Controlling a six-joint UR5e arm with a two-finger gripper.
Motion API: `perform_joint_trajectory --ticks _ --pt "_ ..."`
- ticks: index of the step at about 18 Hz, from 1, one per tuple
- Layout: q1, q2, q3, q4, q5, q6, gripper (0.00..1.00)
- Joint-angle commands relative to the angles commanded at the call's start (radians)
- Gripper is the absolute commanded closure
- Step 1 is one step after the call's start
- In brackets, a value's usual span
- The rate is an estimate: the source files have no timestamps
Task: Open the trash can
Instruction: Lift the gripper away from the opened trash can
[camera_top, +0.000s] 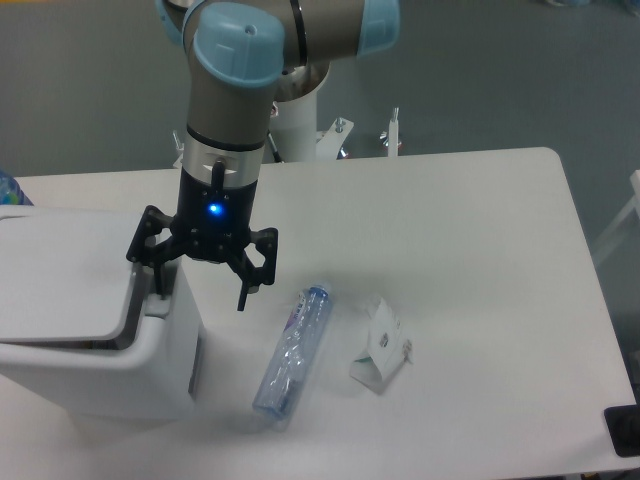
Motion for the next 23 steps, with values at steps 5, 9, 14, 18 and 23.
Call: perform_joint_trajectory --ticks 5,9,14,18,23 --pt "0.044 -0.002 0.035 0.0 -0.003 0.003 0.0" --pt "0.126 -0.006 0.043 0.002 -0.002 0.02 0.0" --pt "0.28 -0.049 0.049 0.008 0.0 0.154 0.0" --pt "0.36 -0.13 0.072 0.018 0.043 0.349 0.0" --pt "0.409 -0.204 0.065 0.025 0.112 0.641 0.0"
